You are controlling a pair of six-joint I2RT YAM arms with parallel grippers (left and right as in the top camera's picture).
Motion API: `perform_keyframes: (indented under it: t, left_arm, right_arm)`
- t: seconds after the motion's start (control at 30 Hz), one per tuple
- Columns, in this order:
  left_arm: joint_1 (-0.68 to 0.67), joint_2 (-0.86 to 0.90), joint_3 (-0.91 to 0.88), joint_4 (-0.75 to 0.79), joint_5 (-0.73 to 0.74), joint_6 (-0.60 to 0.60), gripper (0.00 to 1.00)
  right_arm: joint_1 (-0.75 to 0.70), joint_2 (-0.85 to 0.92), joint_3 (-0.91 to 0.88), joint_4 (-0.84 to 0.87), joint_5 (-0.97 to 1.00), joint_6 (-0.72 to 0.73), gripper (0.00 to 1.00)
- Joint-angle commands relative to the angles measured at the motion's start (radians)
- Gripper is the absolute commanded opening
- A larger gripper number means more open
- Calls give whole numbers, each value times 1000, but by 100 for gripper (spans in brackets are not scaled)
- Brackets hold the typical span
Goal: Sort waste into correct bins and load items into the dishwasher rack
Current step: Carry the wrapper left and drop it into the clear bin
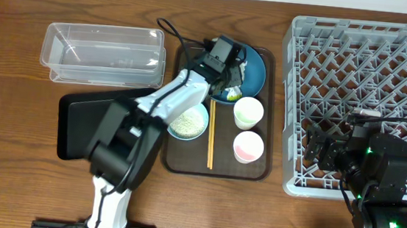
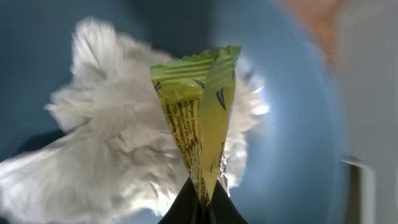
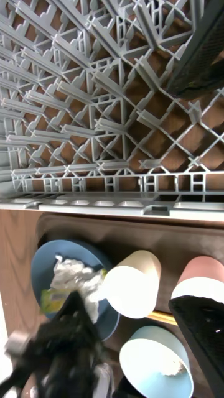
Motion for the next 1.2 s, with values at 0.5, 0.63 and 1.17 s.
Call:
perform_keyframes:
  t: [0.5,0.63,1.17]
  left_arm:
    - [311,-281,22,-166,-43,95,6]
    - [410,-272,21,-182,-42,61,6]
    - [571,-199,16,-254,-111,-133,14]
  right_arm:
    - [8,0,20,-4,-4,-8,99]
    - [8,0,20,-4,-4,-8,99]
    - [8,0,20,-4,-4,-8,99]
